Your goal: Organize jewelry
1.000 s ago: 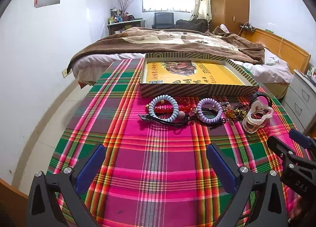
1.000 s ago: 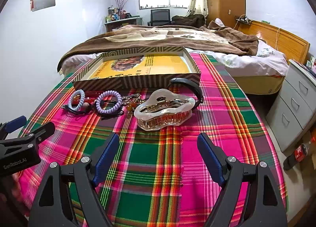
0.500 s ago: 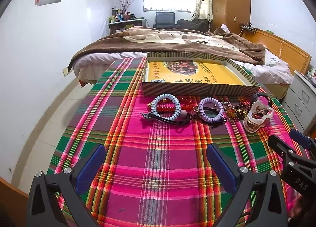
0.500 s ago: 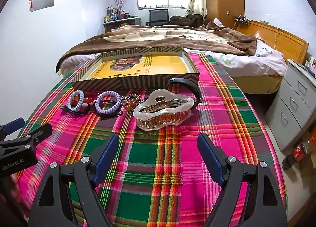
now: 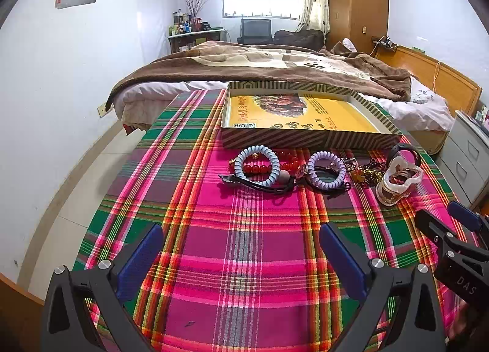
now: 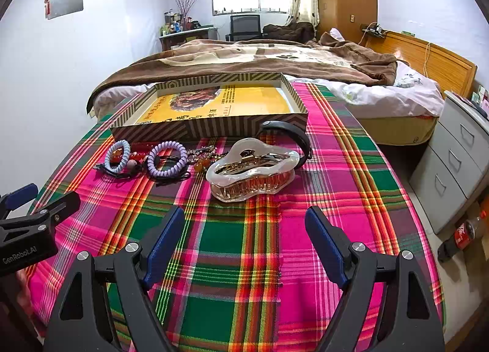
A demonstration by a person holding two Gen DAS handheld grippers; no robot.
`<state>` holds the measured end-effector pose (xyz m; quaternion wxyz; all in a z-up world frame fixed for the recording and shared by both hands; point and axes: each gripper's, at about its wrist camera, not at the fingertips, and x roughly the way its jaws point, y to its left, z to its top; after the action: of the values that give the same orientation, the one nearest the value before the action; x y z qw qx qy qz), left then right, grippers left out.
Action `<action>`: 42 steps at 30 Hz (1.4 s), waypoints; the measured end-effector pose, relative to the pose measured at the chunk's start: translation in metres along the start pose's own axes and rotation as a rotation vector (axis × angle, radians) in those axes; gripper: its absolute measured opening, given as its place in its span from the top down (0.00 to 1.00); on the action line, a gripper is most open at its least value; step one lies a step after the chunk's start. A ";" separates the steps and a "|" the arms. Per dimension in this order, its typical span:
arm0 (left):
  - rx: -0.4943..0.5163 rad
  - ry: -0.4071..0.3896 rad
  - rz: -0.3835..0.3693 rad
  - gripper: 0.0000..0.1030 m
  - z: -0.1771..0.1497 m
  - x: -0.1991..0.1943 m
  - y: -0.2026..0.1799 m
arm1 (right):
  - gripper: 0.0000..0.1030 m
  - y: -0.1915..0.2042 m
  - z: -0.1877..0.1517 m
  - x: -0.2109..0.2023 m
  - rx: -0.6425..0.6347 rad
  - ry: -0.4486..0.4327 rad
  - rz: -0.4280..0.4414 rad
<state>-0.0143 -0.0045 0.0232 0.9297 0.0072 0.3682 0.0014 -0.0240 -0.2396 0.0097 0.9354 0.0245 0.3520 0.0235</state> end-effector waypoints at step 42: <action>-0.046 -0.003 -0.049 0.00 0.014 0.015 0.030 | 0.21 -0.029 0.020 0.024 0.158 0.036 0.048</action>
<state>0.0063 0.0253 0.0242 0.9300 -0.0232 0.3666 -0.0130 0.0082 -0.2676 0.0075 0.9232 0.1062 0.3689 0.0187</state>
